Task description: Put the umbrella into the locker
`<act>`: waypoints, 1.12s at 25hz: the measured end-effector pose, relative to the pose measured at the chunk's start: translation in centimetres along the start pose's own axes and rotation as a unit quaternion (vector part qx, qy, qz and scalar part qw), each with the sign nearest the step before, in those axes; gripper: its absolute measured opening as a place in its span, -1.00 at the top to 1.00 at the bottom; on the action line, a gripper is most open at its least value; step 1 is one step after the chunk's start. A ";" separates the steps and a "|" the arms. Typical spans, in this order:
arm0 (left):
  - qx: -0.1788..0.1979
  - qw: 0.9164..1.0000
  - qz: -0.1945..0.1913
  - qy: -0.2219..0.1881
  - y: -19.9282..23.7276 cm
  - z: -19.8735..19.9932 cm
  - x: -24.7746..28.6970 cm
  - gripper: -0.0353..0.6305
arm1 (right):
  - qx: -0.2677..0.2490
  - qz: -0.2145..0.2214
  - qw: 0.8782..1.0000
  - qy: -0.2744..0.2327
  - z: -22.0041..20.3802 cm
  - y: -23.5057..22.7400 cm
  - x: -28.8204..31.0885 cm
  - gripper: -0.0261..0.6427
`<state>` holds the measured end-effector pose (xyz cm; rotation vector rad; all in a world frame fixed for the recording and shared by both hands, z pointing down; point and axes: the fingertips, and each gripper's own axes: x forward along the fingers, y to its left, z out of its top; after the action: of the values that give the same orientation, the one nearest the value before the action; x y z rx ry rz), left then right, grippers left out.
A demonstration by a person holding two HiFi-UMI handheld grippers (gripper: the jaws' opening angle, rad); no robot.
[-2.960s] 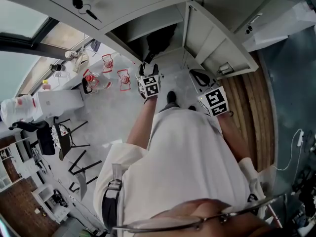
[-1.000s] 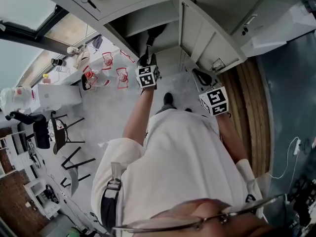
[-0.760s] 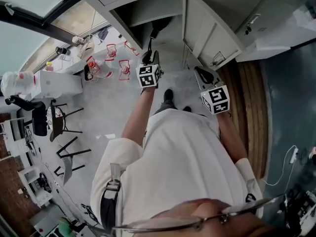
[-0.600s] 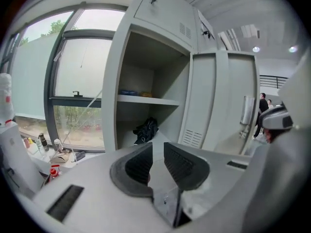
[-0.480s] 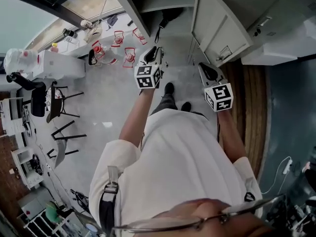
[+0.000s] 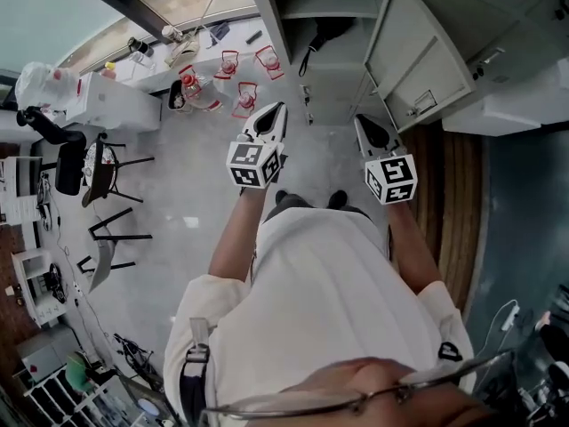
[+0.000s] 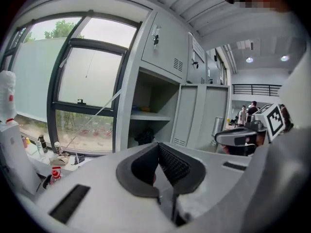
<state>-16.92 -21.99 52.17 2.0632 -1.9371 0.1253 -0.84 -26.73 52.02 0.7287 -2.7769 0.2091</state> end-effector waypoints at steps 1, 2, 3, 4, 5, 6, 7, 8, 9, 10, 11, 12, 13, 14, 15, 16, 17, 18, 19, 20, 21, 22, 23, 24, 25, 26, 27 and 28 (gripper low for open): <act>0.000 1.000 -0.004 -0.003 0.2 0.2 -0.5 0.88 | -0.001 0.001 1.000 -0.001 0.2 0.4 0.3 0.90; 0.000 1.000 -0.008 -0.007 0.3 0.4 -1.0 0.88 | -0.002 0.001 1.000 -0.003 0.5 0.8 0.6 0.90; 0.001 1.000 -0.012 -0.012 0.5 0.8 -1.6 0.88 | -0.002 0.001 1.000 -0.004 0.9 1.2 0.8 0.90; 0.002 1.000 -0.015 -0.016 0.7 1.1 -2.1 0.88 | -0.001 0.000 1.000 -0.005 1.2 1.6 0.9 0.90; 0.003 1.000 -0.019 -0.019 0.9 1.3 -2.8 0.88 | 0.000 0.000 1.000 -0.006 1.5 2.1 1.1 0.90; 0.003 0.999 -0.024 -0.022 1.1 1.6 -3.5 0.88 | 0.000 0.000 1.000 -0.008 1.8 2.6 1.2 0.90; 0.001 0.999 -0.029 -0.024 1.4 1.8 -4.2 0.88 | 0.000 0.000 1.000 -0.010 2.1 3.2 1.3 0.90; -0.003 0.999 -0.034 -0.027 1.7 2.0 -4.8 0.88 | -0.001 0.001 1.000 -0.013 2.5 3.7 1.4 0.90; -0.008 0.999 -0.039 -0.030 2.0 2.2 -5.3 0.88 | -0.003 0.000 1.000 -0.017 2.9 4.2 1.4 0.90; -0.011 0.998 -0.044 -0.032 2.4 2.4 -5.7 0.88 | -0.005 -0.001 1.000 -0.022 3.3 4.5 1.4 0.90; -0.013 0.998 -0.048 -0.035 2.7 2.6 -6.1 0.88 | -0.007 -0.003 1.000 -0.025 3.5 4.8 1.4 0.90; -0.014 0.998 -0.051 -0.036 3.0 2.7 -6.4 0.88 | -0.008 -0.005 1.000 -0.028 3.7 5.1 1.3 0.90; -0.015 0.998 -0.055 -0.038 3.2 2.7 -6.7 0.88 | -0.007 -0.007 0.999 -0.030 3.9 5.3 1.2 0.90; -0.016 0.997 -0.058 -0.039 3.3 2.8 -6.9 0.88 | -0.007 -0.010 0.999 -0.032 4.0 5.5 1.0 0.90; -0.017 0.997 -0.061 -0.040 3.3 2.8 -7.0 0.88 | -0.005 -0.013 0.999 -0.032 4.1 5.5 0.8 0.90; -0.019 0.997 -0.064 -0.040 3.3 2.7 -7.2 0.88 | -0.003 -0.016 0.999 -0.033 4.1 5.6 0.6 0.90; -0.020 0.997 -0.067 -0.041 3.4 2.6 -7.3 0.88 | -0.001 -0.018 0.999 -0.033 4.1 5.7 0.5 0.90; -0.021 0.997 -0.069 -0.042 3.4 2.6 -7.4 0.88 | 0.001 -0.020 0.999 -0.034 4.1 5.8 0.4 0.90; -0.022 0.996 -0.071 -0.043 3.4 2.6 -7.4 0.88 | 0.001 -0.021 0.999 -0.035 4.1 5.9 0.3 0.90; -0.023 0.996 -0.073 -0.045 3.4 2.7 -7.5 0.88 | 0.001 -0.023 0.999 -0.035 4.1 5.9 0.3 0.90; -0.024 0.996 -0.074 -0.046 3.3 2.7 -7.5 0.88 | 0.000 -0.024 0.999 -0.035 4.1 5.9 0.2 0.90; -0.025 0.996 -0.075 -0.046 3.3 2.7 -7.6 0.88 | 0.000 -0.024 0.999 -0.034 4.1 6.0 0.2 0.90; -0.026 0.996 -0.077 -0.047 3.2 2.7 -7.6 0.88 | 0.000 -0.024 0.999 -0.033 4.2 6.0 0.1 0.90; -0.026 0.995 -0.078 -0.047 3.2 2.9 -7.7 0.88 | -0.001 -0.024 0.999 -0.033 4.3 6.1 0.1 0.90; -0.026 0.995 -0.080 -0.048 3.2 3.0 -7.8 0.88 | -0.002 -0.024 0.999 -0.032 4.5 6.3 0.0 0.90; -0.026 0.995 -0.081 -0.049 3.2 3.2 -7.8 0.88 | -0.003 -0.023 0.999 -0.032 4.6 6.4 0.1 0.90; -0.026 0.995 -0.081 -0.050 3.3 3.2 -7.9 0.88 | -0.004 -0.023 0.999 -0.033 4.7 6.5 0.1 0.90; -0.026 0.995 -0.081 -0.051 3.4 3.2 -7.9 0.88 | -0.005 -0.023 0.999 -0.033 4.6 6.5 0.2 0.90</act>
<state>-21.42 -15.48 47.57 2.2214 -1.7992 -0.0661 -5.27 -22.16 47.20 0.8107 -2.8173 0.1657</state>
